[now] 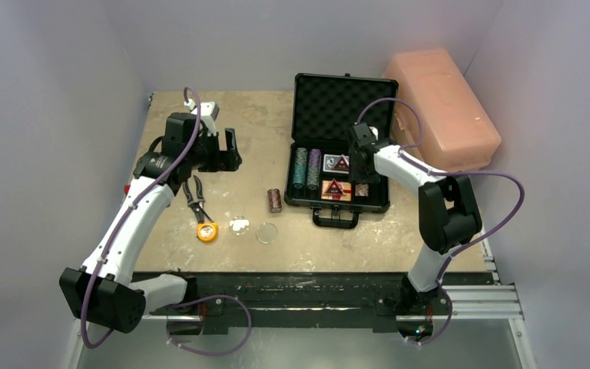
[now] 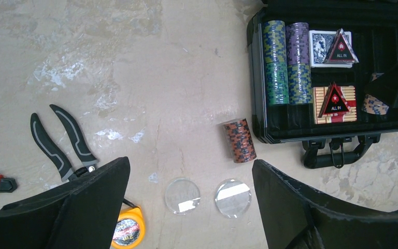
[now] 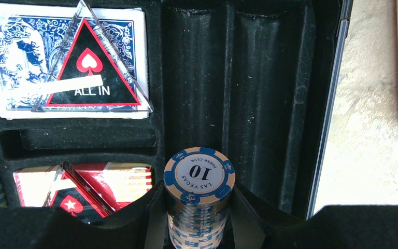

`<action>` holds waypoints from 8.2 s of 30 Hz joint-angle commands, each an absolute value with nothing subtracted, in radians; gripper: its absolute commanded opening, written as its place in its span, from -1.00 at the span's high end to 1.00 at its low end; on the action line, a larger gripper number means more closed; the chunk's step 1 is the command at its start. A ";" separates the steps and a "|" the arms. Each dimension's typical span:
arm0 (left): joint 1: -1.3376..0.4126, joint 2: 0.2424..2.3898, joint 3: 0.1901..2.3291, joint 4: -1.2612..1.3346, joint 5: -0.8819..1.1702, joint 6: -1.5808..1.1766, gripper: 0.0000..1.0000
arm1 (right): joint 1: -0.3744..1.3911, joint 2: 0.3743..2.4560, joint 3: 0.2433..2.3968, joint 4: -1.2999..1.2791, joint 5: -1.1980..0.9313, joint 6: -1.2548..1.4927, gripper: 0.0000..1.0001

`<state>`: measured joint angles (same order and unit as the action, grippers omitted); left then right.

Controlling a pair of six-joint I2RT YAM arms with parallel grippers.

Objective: Pack up texas hold em set

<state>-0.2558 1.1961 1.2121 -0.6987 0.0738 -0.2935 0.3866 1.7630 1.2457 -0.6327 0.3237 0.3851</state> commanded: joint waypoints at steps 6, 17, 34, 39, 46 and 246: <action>-0.259 1.172 1.220 -0.691 0.070 -0.267 -0.72 | 0.384 1.747 1.229 -0.607 0.323 0.399 1.00; -0.259 1.167 1.223 -0.695 0.075 -0.264 -0.69 | 0.384 1.741 1.177 -0.611 0.284 0.429 1.00; -0.259 1.155 1.217 -0.696 0.074 -0.261 -0.68 | 0.384 1.695 1.116 -0.605 0.289 0.457 0.02; -0.260 1.154 1.216 -0.696 0.071 -0.258 -0.68 | 0.384 1.682 1.123 -0.606 0.274 0.449 -0.10; -0.260 1.155 1.215 -0.696 0.066 -0.255 -0.67 | 0.385 1.664 1.128 -0.606 0.259 0.439 -0.26; -0.474 1.338 1.325 -0.479 0.224 -0.470 1.00 | 0.647 1.165 0.851 0.255 -0.396 0.200 -0.77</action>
<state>-0.4946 1.3502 1.2705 -0.5701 0.1310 -0.4526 0.6193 1.1435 0.7776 0.1917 -0.3920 0.3687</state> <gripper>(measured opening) 0.424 0.892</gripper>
